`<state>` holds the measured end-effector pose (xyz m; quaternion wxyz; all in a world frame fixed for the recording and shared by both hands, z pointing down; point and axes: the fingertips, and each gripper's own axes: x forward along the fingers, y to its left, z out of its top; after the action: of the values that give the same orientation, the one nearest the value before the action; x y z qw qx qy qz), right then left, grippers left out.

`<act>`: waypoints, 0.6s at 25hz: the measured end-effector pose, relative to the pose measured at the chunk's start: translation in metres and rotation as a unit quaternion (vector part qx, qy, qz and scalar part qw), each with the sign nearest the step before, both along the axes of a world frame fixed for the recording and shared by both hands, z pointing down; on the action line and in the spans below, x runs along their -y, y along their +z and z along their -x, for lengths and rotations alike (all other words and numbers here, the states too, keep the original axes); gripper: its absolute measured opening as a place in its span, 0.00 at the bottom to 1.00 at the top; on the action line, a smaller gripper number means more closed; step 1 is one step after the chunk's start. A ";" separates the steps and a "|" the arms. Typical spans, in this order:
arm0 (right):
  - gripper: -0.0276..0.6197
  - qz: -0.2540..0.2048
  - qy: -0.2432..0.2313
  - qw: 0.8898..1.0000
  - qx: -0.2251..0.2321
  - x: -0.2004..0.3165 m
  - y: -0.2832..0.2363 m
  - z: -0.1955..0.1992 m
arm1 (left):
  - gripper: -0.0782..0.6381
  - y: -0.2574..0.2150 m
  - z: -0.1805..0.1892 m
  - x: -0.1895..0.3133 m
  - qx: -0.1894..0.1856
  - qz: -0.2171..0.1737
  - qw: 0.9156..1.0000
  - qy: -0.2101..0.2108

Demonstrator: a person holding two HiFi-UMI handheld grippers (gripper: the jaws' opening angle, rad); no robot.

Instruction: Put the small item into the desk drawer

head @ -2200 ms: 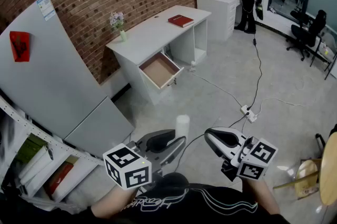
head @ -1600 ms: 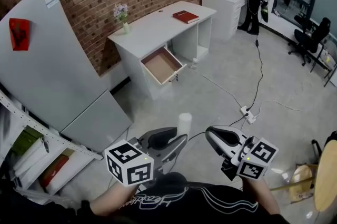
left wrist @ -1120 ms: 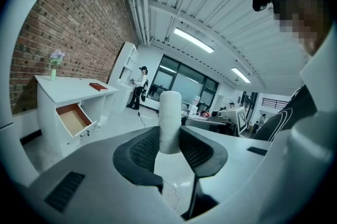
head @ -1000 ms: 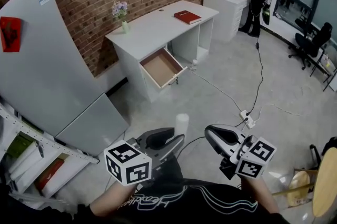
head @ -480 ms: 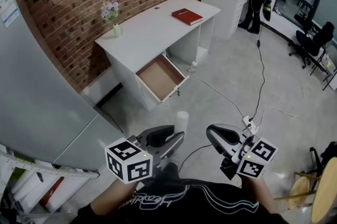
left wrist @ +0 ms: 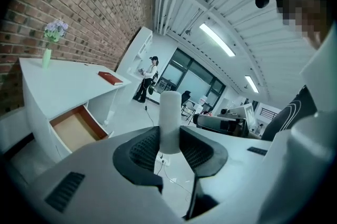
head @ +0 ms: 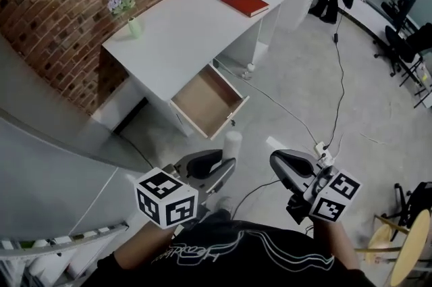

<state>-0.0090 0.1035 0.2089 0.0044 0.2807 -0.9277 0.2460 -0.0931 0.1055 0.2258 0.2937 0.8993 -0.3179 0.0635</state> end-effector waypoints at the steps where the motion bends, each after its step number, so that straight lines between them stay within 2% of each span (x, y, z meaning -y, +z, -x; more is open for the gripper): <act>1: 0.12 0.006 0.003 1.000 -0.002 0.011 0.006 0.001 | 0.30 0.006 0.003 0.013 0.005 0.001 1.000 0.002; 6: 0.12 0.042 0.020 0.999 0.004 0.047 0.040 0.002 | 0.30 0.038 0.010 0.059 0.033 0.014 0.999 0.003; 15: 0.12 0.071 0.036 0.997 0.024 0.103 0.080 -0.002 | 0.30 0.095 0.010 0.123 0.073 0.048 0.996 -0.013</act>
<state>-0.0071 0.0007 0.2888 -0.0065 0.3070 -0.8969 0.3183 -0.1032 -0.0178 0.3209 0.3133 0.8729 -0.3468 0.1399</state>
